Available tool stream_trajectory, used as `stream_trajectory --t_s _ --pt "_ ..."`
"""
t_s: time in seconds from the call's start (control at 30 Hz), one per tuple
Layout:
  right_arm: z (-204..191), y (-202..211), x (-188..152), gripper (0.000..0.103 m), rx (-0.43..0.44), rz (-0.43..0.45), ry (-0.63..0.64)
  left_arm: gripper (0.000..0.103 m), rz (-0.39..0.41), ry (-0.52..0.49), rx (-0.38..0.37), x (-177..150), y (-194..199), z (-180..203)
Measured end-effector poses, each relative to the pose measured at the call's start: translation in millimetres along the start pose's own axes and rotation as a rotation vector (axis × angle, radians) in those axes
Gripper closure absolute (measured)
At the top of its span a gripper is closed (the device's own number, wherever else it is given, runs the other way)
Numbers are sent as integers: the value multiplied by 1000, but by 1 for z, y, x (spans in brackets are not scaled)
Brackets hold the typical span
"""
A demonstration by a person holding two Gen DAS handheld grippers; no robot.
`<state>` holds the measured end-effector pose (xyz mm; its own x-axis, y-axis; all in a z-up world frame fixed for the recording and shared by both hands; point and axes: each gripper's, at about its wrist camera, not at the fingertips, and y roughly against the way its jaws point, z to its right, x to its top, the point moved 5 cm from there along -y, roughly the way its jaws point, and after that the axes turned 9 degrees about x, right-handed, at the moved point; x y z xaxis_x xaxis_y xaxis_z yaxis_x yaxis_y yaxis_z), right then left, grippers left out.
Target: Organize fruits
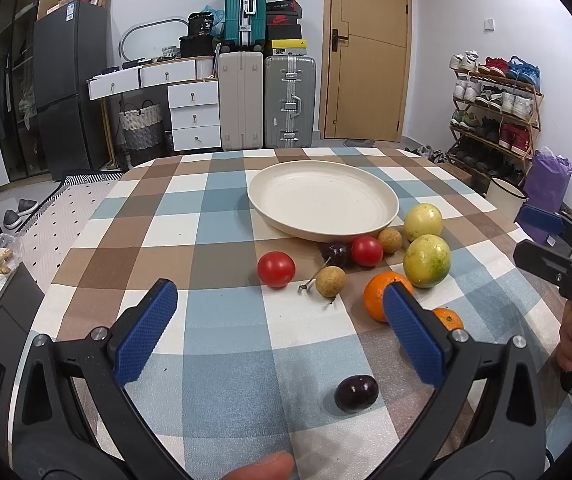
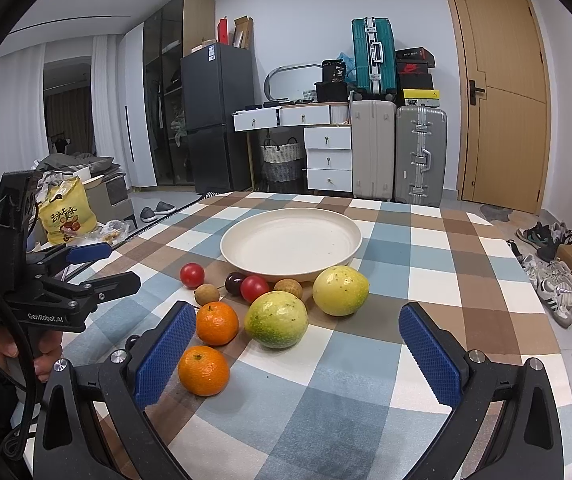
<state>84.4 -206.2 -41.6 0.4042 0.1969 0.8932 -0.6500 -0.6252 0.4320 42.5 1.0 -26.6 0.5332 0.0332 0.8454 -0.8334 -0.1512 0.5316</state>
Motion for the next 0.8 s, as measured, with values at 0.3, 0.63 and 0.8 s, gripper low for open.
stream_trajectory --t_s 0.3,0.63,0.8 --pt "2 -3 -1 0 -14 -24 -29 1 1 -17 11 0 -1 0" --pt "-3 -3 -1 0 -11 -78 -20 1 -6 -9 -21 3 1 2" --pt "-6 -1 0 0 -16 -89 -15 1 -3 -13 -18 5 4 3"
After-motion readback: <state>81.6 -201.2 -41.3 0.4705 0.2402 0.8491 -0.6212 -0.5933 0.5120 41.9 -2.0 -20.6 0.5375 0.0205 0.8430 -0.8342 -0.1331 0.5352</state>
